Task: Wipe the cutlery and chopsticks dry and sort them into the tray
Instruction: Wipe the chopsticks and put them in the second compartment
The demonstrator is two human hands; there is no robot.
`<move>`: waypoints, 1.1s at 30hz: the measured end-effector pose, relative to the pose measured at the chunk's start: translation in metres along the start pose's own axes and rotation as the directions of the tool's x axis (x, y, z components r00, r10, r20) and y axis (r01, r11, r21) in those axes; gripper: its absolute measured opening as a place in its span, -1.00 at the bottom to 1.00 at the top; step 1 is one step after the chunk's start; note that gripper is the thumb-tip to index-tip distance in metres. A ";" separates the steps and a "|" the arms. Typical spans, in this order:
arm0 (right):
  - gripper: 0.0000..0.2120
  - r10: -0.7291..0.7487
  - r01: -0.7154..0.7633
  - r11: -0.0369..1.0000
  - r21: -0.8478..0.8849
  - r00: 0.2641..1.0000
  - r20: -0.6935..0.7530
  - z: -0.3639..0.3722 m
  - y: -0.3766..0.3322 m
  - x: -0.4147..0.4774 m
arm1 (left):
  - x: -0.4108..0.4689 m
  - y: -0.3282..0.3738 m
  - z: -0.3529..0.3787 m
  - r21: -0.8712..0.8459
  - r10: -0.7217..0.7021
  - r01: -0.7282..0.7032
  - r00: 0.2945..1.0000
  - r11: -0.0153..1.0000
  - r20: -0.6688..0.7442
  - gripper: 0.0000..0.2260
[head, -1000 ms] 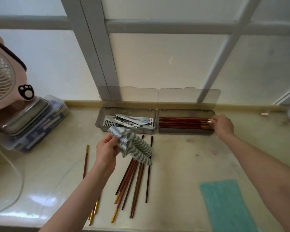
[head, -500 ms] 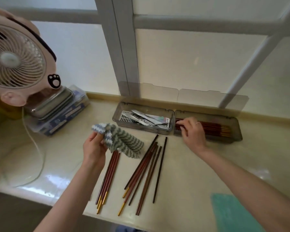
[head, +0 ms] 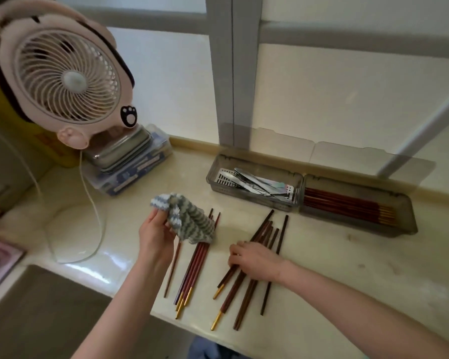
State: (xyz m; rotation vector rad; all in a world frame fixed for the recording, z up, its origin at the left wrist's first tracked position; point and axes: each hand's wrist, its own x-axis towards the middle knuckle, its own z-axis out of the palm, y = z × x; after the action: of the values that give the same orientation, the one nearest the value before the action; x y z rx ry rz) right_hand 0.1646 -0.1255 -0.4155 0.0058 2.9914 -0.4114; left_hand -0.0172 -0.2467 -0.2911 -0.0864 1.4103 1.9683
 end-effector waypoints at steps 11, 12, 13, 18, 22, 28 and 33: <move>-0.82 -0.035 0.047 0.997 -0.056 0.977 0.209 -0.013 -0.008 0.011 | -0.002 0.001 -0.003 -0.037 -0.049 0.049 0.999 0.998 0.010 -0.74; -0.83 -0.040 0.053 0.997 -0.057 0.976 0.212 -0.014 -0.011 0.011 | -0.002 0.001 -0.002 -0.037 -0.055 0.056 0.998 0.998 0.014 -0.74; -0.83 -0.049 0.061 0.997 -0.049 0.976 0.213 -0.016 -0.015 0.011 | -0.001 0.000 -0.002 -0.036 -0.067 0.068 0.998 0.997 0.016 -0.75; -0.70 -0.072 0.064 0.997 0.037 0.965 0.252 -0.020 -0.037 0.008 | 0.000 -0.005 -0.001 -0.034 -0.109 0.110 0.994 0.993 0.029 -0.79; -0.67 -0.150 0.138 0.988 0.066 0.960 0.235 -0.011 -0.066 0.008 | 0.007 -0.017 -0.006 0.020 -0.156 0.156 0.988 0.988 -0.001 -0.79; -0.82 -0.226 0.222 0.974 0.044 0.931 0.287 0.005 -0.088 0.014 | 0.015 -0.024 -0.010 0.058 -0.186 0.185 0.982 0.981 0.014 -0.81; -0.78 -0.305 0.356 0.930 -0.095 0.888 0.344 0.007 -0.099 0.014 | 0.014 -0.024 -0.007 0.091 -0.184 0.177 0.980 0.980 0.072 -0.81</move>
State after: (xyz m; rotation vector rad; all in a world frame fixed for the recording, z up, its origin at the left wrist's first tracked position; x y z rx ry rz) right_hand 0.1492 -0.2229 -0.3970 -0.5423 2.6828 -0.1824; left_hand -0.0165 -0.2423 -0.3195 -0.0930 1.3818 1.7431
